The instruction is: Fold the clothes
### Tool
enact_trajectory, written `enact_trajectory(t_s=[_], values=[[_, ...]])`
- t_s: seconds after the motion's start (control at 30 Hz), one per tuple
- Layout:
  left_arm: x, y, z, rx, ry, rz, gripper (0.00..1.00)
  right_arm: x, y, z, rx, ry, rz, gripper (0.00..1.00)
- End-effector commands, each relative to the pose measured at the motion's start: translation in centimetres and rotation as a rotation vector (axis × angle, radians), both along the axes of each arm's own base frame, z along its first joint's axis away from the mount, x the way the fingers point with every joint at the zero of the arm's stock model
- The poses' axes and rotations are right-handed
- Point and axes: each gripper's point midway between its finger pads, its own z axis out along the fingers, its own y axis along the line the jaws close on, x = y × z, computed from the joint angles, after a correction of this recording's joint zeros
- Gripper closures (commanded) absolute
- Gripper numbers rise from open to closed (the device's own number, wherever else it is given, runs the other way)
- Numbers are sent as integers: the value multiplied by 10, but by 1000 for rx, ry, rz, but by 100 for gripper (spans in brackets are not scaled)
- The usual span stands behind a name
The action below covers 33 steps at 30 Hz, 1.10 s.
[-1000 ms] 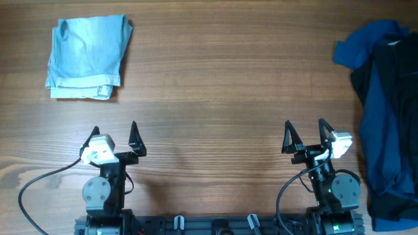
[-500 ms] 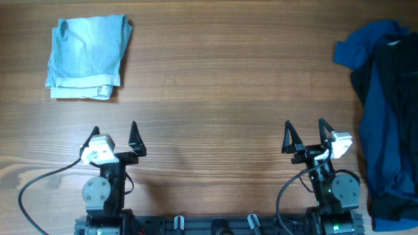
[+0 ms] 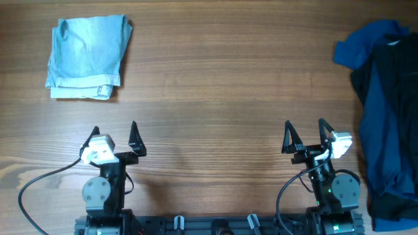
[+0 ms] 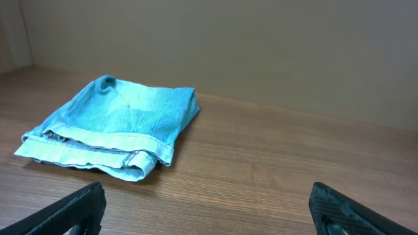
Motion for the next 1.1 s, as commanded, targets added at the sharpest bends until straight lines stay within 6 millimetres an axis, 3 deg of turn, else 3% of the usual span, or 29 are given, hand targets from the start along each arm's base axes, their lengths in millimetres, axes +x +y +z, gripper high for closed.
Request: enact_trajectory(t_s=[0.0,0.4,0.57,0.8,0.93,1.07], values=[[0,1,-3,23,6,2,0,1,-2,-1,-14,2,-12,0],[0,1,-3,23,6,2,0,1,-2,-1,-14,2,-12,0],[0,1,-3,23,7,2,0,1,-2,-1,-118,-14,-13,0],[0,1,-3,23,7,2,0,1,-2,-1,-125,-15,-13,0],[0,1,-3,23,7,2,0,0,0,13,-111,-74,-3,0],[0,1,-3,23,6,2,0,-5,19,28,1,-114,109,0]])
